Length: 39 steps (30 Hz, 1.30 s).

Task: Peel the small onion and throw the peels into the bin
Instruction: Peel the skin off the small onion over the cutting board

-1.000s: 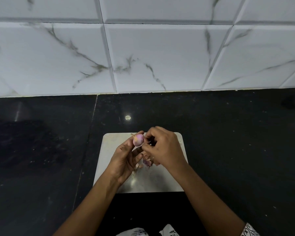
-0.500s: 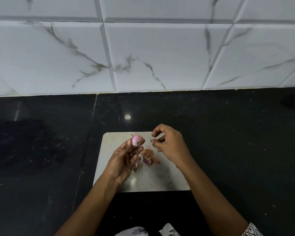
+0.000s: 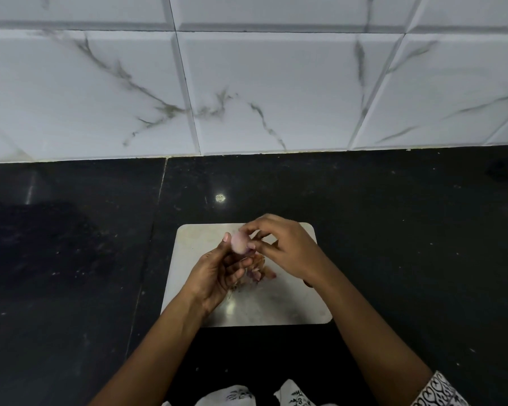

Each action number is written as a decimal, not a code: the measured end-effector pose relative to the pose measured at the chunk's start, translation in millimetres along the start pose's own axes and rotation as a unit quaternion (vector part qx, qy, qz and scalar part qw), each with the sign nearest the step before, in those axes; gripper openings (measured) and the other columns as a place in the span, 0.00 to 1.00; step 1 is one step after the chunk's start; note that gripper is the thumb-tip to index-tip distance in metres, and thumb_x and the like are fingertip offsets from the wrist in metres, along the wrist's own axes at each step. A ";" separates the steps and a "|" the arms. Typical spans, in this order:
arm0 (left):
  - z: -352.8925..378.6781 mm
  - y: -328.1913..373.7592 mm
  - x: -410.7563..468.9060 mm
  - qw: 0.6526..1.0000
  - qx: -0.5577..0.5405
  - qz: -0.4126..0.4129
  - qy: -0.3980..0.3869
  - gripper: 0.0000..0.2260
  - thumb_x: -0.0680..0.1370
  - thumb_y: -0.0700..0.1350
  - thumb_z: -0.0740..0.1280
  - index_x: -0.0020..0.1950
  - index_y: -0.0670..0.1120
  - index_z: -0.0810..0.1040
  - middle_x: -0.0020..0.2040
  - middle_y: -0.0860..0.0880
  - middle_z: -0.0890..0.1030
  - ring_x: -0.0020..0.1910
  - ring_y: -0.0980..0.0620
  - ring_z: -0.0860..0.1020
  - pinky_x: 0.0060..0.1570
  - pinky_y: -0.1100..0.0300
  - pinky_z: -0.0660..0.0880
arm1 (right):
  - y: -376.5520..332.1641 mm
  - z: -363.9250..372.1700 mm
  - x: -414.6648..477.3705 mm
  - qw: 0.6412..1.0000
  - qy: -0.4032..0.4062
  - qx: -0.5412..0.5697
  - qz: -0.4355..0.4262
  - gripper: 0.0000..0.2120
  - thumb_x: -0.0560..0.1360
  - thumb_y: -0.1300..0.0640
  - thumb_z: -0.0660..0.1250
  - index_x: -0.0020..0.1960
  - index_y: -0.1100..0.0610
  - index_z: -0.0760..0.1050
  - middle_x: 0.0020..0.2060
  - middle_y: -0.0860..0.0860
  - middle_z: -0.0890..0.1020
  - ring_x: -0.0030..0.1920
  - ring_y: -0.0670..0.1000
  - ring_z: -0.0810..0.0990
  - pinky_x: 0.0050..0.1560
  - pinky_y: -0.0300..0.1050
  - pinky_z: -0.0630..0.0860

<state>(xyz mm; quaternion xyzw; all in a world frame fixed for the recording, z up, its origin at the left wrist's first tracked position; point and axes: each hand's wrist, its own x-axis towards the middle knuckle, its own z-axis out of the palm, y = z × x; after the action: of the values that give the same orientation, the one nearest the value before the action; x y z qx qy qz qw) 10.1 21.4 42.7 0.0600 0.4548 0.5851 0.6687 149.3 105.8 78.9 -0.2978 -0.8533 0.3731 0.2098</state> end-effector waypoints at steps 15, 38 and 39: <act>3.0 16.4 -4.8 0.973 0.231 0.013 0.020 0.20 0.70 0.55 0.66 0.44 0.38 0.82 0.34 0.41 0.84 0.29 0.52 0.81 0.30 0.64 0.77 | -11.0 -30.5 23.2 0.974 -0.191 -0.119 -0.001 0.06 0.73 0.59 0.69 0.49 0.54 0.79 0.46 0.48 0.81 0.40 0.41 0.77 0.42 0.34 0.72; -11.5 -6.1 10.3 0.997 -0.018 -0.068 0.023 0.15 0.74 0.50 0.66 0.40 0.39 0.86 0.41 0.40 0.84 0.32 0.51 0.84 0.37 0.64 0.79 | 11.4 -12.2 -13.0 0.986 -0.147 -0.014 0.073 0.01 0.71 0.60 0.68 0.43 0.56 0.77 0.39 0.49 0.81 0.38 0.47 0.81 0.43 0.47 0.79; -13.1 -7.1 9.8 0.996 -0.041 -0.074 0.009 0.14 0.72 0.48 0.67 0.43 0.39 0.85 0.44 0.39 0.84 0.35 0.49 0.84 0.41 0.62 0.78 | 10.8 -12.1 -12.4 0.988 -0.137 0.005 0.076 0.02 0.72 0.61 0.68 0.43 0.56 0.76 0.39 0.50 0.81 0.37 0.47 0.82 0.42 0.45 0.80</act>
<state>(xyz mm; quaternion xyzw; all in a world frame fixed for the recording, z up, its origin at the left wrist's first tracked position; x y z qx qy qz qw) 5.5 21.6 25.5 -0.0068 0.4401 0.5524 0.7079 169.2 109.7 76.7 -0.3065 -0.8472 0.4292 0.0637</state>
